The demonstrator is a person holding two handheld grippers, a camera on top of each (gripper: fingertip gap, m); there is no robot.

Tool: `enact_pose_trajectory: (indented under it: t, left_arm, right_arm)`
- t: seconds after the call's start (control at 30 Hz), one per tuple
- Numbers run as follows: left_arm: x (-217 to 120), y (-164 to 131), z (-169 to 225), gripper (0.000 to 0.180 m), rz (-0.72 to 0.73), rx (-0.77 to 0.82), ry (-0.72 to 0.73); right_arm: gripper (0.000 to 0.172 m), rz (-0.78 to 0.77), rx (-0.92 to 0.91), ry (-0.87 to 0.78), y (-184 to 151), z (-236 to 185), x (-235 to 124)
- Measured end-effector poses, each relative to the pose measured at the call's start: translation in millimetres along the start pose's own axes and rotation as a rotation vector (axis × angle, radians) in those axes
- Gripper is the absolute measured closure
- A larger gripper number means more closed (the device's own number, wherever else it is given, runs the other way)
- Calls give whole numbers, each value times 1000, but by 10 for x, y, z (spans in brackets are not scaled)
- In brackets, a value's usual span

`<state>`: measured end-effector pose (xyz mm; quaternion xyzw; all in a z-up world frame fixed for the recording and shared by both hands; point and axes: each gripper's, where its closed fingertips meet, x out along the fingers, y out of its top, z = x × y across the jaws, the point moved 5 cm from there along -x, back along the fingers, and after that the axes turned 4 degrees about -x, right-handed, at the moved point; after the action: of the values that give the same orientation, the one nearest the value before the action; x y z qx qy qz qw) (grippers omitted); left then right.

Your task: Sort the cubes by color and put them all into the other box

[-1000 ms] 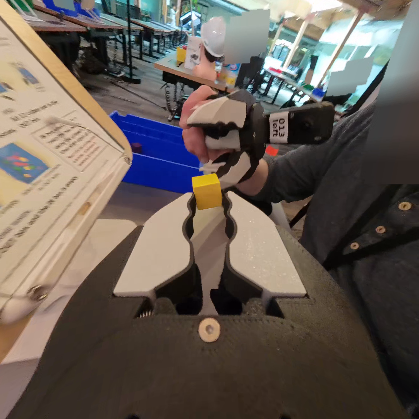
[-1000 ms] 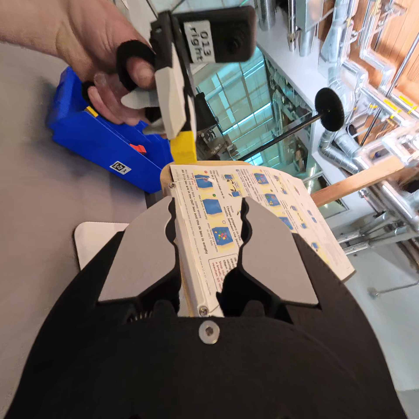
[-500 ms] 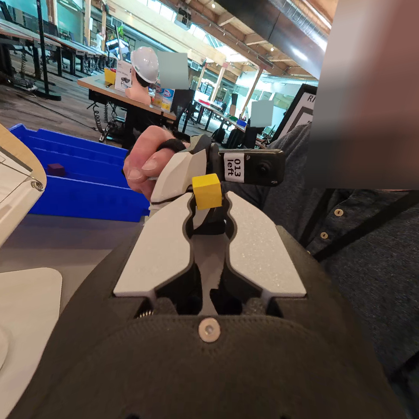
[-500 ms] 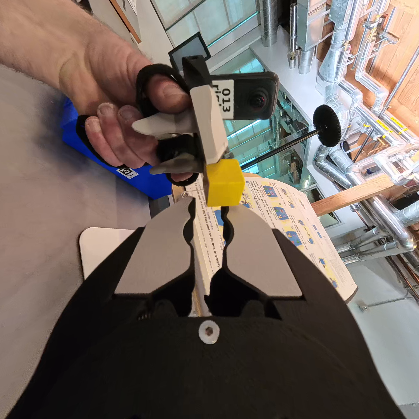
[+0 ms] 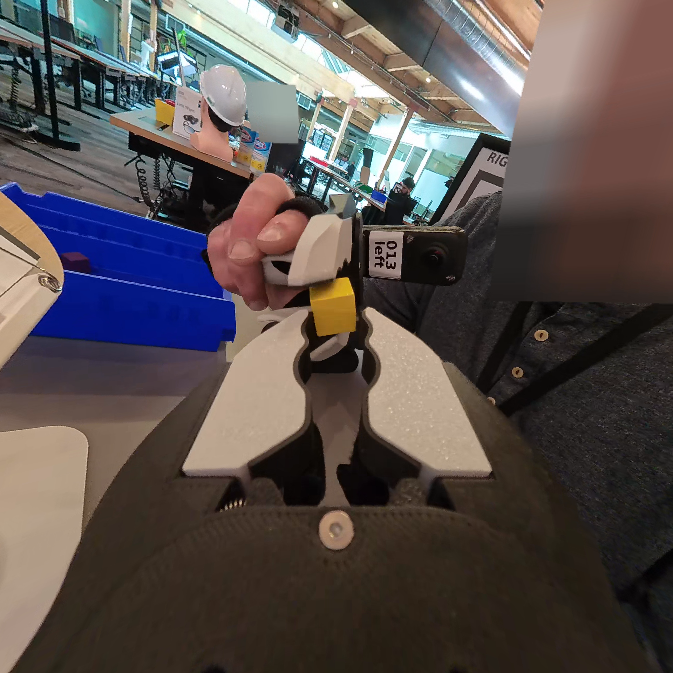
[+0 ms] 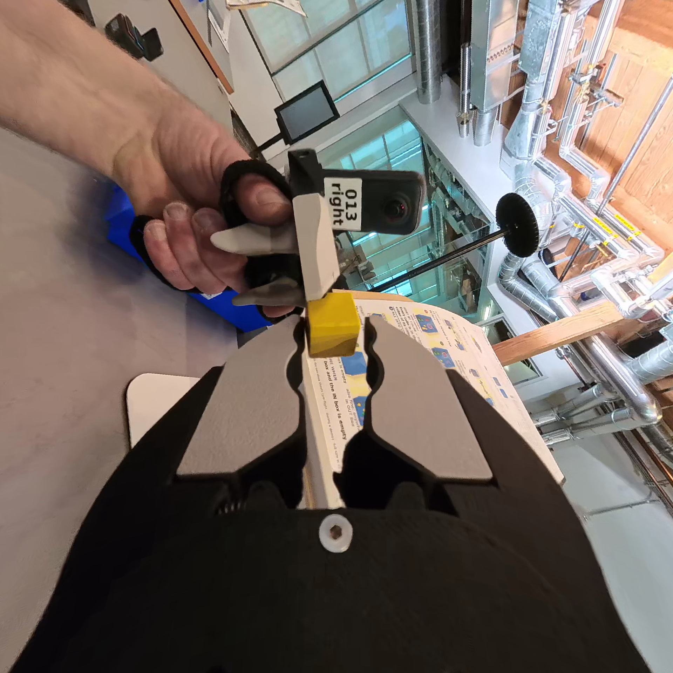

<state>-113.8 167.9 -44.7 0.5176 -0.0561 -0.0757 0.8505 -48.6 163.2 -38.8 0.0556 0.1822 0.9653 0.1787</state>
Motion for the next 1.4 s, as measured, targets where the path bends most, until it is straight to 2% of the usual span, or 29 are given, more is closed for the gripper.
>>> enact_pose_trajectory:
  t: [0.07, 0.23, 0.27, 0.3, 0.37, 0.4, 0.47, 0.53, 0.57, 0.7, 0.77, 0.83, 0.87, 0.97, 1.03, 1.17, 1.27, 1.4]
  left_arm:
    - [16, -7, 2, 157, -3, 0, -3]
    - [3, 1, 17, 155, -5, -8, -5]
    - [-23, 30, 25, 155, 3, 2, 19]
    - [-71, 71, 38, 146, 15, 22, 54]
    - [-234, 126, 90, 151, -2, 72, 126]
    - [-341, 137, 88, 151, -30, 98, 196]
    - [-587, 209, 115, 162, -24, 141, 318]
    - [-844, 274, 178, 166, -9, 166, 403]
    - [-1004, 290, 168, 169, -12, 176, 492]
    - [-1811, 187, -33, 165, -66, 139, 930]
    - [-2212, 71, -152, 164, -82, 86, 1113]
    - [-2553, -112, -290, 160, -136, 3, 1260]
    - [-2715, -219, -366, 158, -176, -40, 1339]
    - [-3103, -555, -592, 152, -297, -174, 1525]
    - [-3292, -731, -748, 146, -327, -240, 1620]
    - [-3522, -1029, -1022, 133, -333, -373, 1714]
    - [-3586, -1156, -1176, 135, -321, -481, 1714]
    - [-3711, -1214, -1338, 139, -334, -515, 1784]
  right_arm:
    - [147, 9, -12, 17, 17, -26, -6]
    - [149, 11, -2, 29, 23, -15, -17]
    - [149, 6, -2, 26, 13, 16, -34]
    - [149, -2, 2, 25, -15, 64, -63]
    - [149, -77, 25, -40, -203, 264, -130]
    - [149, -134, 47, -62, -367, 384, -185]
    - [149, -251, 146, -69, -779, 597, -339]
    - [149, -424, 208, -122, -1297, 795, -569]
    - [149, -532, 239, -130, -1573, 855, -708]
    - [148, -967, 496, 75, -2580, 603, -1298]
    - [148, -1156, 547, 124, -2954, 431, -1576]
    - [148, -1242, 670, 188, -3170, 240, -1736]
    - [148, -1260, 732, 248, -3228, 118, -1779]
    - [145, -1369, 756, 298, -3379, -57, -1884]
    - [128, -1388, 782, 316, -3407, -119, -1889]
    - [127, -1347, 785, 311, -3370, -94, -1826]
    - [128, -1337, 757, 302, -3342, -63, -1777]
    - [130, -1314, 732, 306, -3289, -47, -1697]
